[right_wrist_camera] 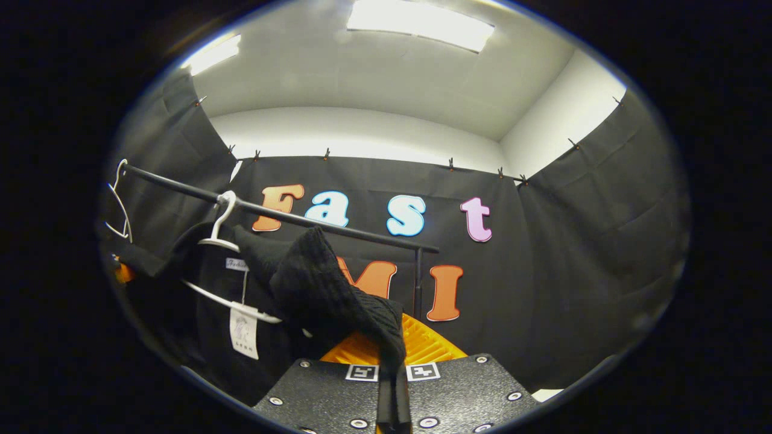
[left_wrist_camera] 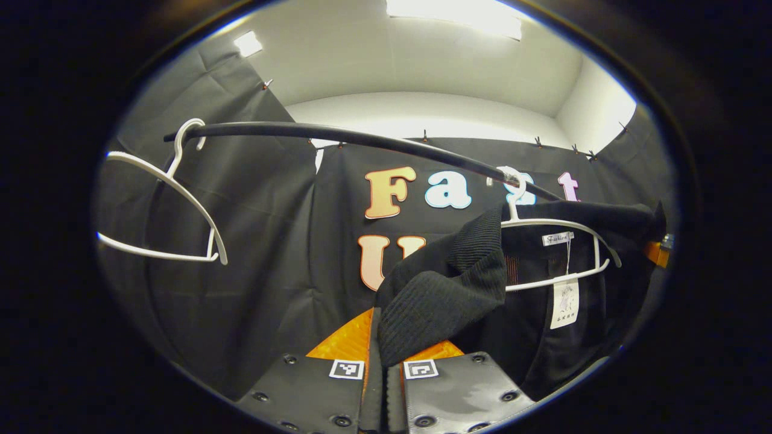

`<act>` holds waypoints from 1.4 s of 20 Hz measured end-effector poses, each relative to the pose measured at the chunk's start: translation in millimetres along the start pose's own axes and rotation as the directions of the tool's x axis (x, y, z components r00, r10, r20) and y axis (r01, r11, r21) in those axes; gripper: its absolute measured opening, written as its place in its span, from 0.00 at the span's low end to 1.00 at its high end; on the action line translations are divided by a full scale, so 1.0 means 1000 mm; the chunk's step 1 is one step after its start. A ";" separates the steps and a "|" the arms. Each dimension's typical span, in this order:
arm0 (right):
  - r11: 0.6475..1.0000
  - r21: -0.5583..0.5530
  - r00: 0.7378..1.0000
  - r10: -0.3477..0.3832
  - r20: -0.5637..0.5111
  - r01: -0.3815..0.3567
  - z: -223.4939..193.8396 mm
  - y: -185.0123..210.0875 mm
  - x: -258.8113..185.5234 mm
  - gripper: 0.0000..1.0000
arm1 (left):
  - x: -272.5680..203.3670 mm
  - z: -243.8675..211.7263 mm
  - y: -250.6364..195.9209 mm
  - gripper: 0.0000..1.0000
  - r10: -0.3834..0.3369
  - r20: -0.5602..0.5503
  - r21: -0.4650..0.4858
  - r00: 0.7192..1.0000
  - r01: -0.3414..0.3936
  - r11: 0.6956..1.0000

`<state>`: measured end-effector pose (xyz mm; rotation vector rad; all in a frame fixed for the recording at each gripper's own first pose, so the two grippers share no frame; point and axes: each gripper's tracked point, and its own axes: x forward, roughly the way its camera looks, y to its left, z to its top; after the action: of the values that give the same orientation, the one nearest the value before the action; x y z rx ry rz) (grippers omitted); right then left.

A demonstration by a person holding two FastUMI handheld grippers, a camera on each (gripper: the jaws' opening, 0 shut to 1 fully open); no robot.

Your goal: Grasp the clothes on the hanger with both hands and then place them into the laundry hamper below.

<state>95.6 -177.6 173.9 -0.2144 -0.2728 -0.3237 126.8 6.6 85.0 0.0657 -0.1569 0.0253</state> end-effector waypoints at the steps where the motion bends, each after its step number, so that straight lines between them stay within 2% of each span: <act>1: 1.000 -0.017 1.000 -0.011 0.014 0.011 0.008 -0.005 0.010 0.02 | 0.002 0.001 0.000 0.10 0.000 0.004 0.006 1.000 0.000 1.000; 3: 0.999 -0.051 0.999 -0.011 0.035 0.013 0.023 -0.008 0.035 0.02 | 0.001 0.007 0.000 0.10 0.000 0.012 0.006 1.000 0.000 1.000; 5: 0.997 -0.082 1.000 -0.006 0.028 0.008 0.018 -0.007 0.058 0.02 | 0.002 0.008 0.001 0.10 0.006 0.019 0.000 1.000 -0.006 1.000; 8: 0.993 -0.117 0.999 0.015 -0.050 -0.021 -0.028 0.001 0.084 0.02 | 0.002 0.010 0.001 0.10 0.016 0.019 -0.018 1.000 -0.016 1.000; 10: 0.992 -0.114 0.995 0.034 -0.096 -0.044 -0.063 0.011 0.084 0.02 | 0.002 0.012 0.005 0.13 0.022 0.023 -0.017 0.999 -0.022 1.000; 13: 0.994 -0.070 0.985 0.076 -0.153 -0.087 -0.104 0.036 0.064 0.02 | 0.004 0.012 0.006 0.10 0.038 0.020 -0.016 0.999 -0.038 0.999; 15: 0.992 -0.046 0.981 0.109 -0.161 -0.117 -0.115 0.056 0.044 0.02 | 0.006 0.012 0.007 0.10 0.049 0.015 -0.058 0.999 -0.048 0.997; 17: 0.987 -0.017 0.976 0.152 -0.158 -0.157 -0.114 0.082 0.026 0.02 | 0.028 0.014 0.026 0.11 0.091 0.025 -0.064 0.996 -0.089 0.994; 18: 0.983 -0.001 0.972 0.178 -0.156 -0.181 -0.113 0.095 0.015 0.02 | 0.041 0.016 0.039 0.14 0.120 0.030 -0.052 0.992 -0.118 0.992; 21: 0.969 0.030 0.958 0.247 -0.144 -0.245 -0.103 0.128 -0.008 0.02 | 0.071 0.015 0.077 0.10 0.200 0.023 -0.044 0.979 -0.199 0.979; 24: 0.956 0.063 0.948 0.291 -0.130 -0.285 -0.094 0.149 -0.025 0.02 | 0.080 0.005 0.110 0.11 0.253 -0.009 -0.044 0.967 -0.253 0.967; 25: 0.953 0.074 0.945 0.301 -0.130 -0.293 -0.093 0.153 -0.030 0.10 | 0.081 0.002 0.119 0.11 0.264 -0.011 -0.024 0.965 -0.264 0.964; 28: 0.944 0.106 0.938 0.324 -0.126 -0.312 -0.089 0.164 -0.039 0.10 | 0.078 -0.016 0.134 0.10 0.292 -0.038 0.015 0.956 -0.292 0.956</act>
<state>136.1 -36.8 52.0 -0.1482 -0.1072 -0.0049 202.4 142.5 90.0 0.0507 -0.1253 0.3230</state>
